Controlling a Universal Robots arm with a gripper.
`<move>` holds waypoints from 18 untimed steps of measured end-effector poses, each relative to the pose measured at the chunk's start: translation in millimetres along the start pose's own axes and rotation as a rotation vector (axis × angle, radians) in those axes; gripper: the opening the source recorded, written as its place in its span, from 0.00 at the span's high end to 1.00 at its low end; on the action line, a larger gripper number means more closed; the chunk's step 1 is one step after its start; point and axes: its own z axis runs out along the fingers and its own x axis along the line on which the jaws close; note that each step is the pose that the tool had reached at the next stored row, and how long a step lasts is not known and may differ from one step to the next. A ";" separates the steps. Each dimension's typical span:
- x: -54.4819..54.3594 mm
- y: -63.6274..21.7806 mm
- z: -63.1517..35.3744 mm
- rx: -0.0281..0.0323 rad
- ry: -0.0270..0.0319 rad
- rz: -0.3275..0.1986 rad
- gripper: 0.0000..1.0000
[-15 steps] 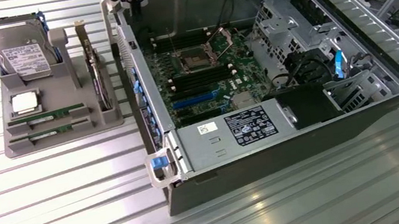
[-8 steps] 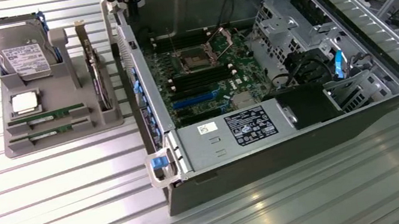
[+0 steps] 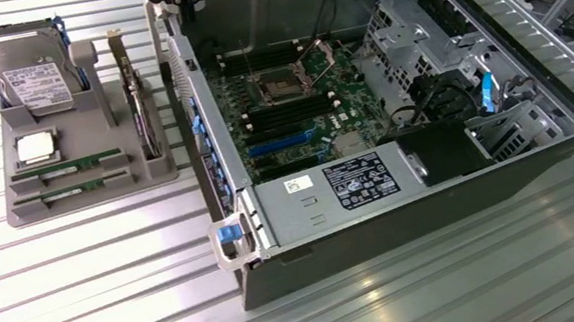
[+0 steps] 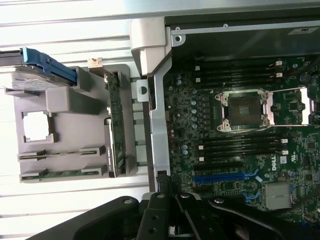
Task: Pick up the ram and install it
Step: 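Reach for the ram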
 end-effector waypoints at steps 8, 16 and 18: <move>3.7 -0.3 -0.1 0.0001 0.0001 0.000 0.90; 9.7 -0.7 -0.3 0.0001 0.0001 0.000 0.90; 10.7 -0.8 -0.3 0.0000 0.0000 0.000 0.90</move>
